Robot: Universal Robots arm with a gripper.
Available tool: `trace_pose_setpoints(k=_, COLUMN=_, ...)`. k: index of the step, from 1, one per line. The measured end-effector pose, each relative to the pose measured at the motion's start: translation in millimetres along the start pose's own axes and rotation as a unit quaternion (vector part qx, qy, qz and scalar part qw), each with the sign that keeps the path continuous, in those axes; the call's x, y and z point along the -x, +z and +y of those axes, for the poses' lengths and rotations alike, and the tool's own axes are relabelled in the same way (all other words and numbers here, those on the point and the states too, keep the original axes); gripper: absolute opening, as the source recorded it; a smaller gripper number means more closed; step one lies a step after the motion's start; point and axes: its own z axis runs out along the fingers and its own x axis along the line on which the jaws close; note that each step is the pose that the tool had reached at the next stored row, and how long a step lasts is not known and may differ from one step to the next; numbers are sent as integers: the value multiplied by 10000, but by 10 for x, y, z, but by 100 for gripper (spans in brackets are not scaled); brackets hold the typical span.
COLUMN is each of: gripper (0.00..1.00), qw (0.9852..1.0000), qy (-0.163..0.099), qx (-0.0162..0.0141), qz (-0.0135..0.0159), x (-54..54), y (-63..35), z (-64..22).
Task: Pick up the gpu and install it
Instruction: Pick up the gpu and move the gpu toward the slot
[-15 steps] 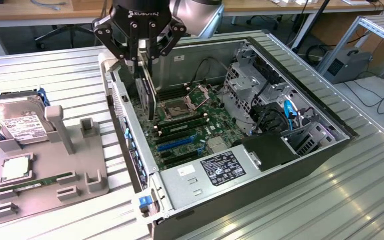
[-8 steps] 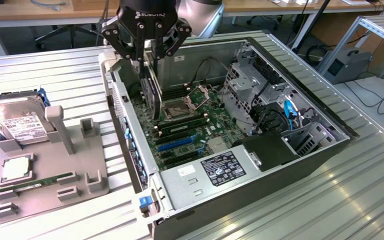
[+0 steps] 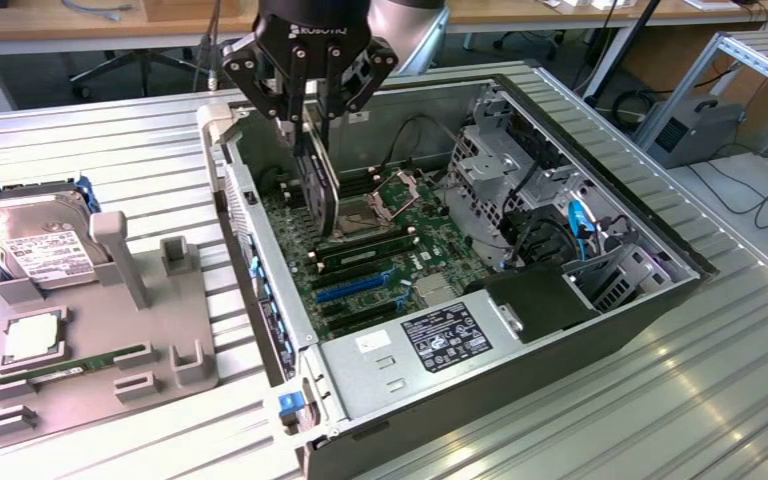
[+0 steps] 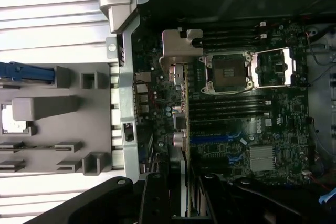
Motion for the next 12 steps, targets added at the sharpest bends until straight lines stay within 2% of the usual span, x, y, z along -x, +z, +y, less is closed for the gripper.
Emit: trace_pose_setpoints(k=12, gripper=27, qw=10000, qy=0, qx=-5, qz=0, x=233, y=23, z=17)
